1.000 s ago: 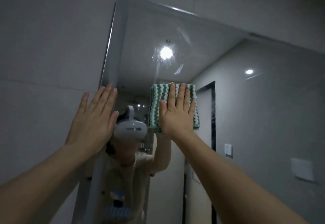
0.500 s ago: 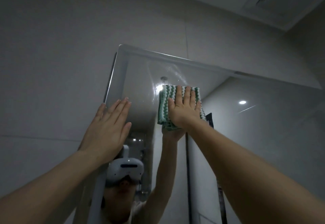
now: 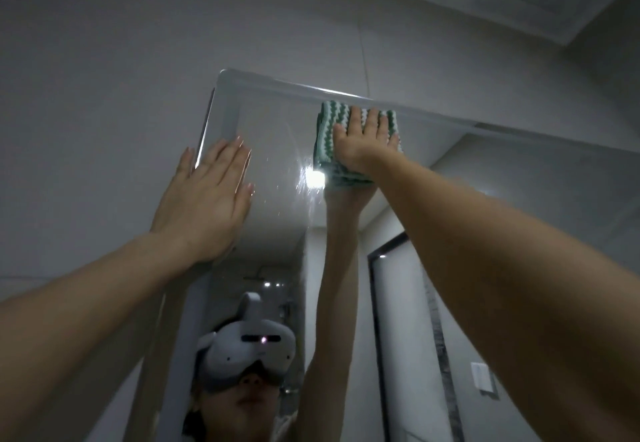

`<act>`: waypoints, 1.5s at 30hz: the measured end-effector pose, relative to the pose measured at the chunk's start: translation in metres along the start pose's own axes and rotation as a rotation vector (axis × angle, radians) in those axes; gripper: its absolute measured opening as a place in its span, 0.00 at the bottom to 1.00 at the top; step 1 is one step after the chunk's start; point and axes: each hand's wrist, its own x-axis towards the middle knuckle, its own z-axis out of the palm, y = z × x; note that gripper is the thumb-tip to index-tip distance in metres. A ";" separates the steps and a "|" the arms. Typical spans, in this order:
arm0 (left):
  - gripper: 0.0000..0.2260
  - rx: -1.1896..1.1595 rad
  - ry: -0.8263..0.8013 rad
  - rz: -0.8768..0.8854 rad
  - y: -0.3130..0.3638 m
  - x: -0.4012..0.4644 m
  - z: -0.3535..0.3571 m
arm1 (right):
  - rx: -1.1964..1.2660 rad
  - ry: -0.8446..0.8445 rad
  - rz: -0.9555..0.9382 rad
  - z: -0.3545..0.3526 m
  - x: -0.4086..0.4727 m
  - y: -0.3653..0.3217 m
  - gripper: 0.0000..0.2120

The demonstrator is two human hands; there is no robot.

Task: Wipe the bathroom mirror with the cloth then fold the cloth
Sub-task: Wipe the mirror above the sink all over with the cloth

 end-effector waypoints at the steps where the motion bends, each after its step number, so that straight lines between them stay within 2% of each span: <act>1: 0.30 0.003 -0.006 -0.006 0.001 0.000 -0.001 | -0.009 0.002 0.001 0.000 0.000 0.000 0.27; 8: 0.30 -0.018 -0.056 -0.046 0.003 -0.006 -0.004 | -0.013 0.015 -0.130 0.019 -0.022 -0.012 0.28; 15: 0.28 -0.060 -0.094 -0.087 0.011 -0.047 -0.008 | 0.009 0.080 -0.271 0.048 -0.084 -0.015 0.26; 31: 0.27 -0.074 -0.266 -0.112 0.036 -0.214 -0.032 | 0.039 0.124 -0.361 0.118 -0.270 -0.003 0.26; 38: 0.27 0.001 -0.308 -0.142 0.056 -0.284 -0.044 | 0.015 0.106 -0.419 0.147 -0.365 0.025 0.26; 45: 0.26 0.001 -0.315 -0.021 0.086 -0.344 -0.044 | 0.005 0.072 -0.367 0.172 -0.455 0.055 0.26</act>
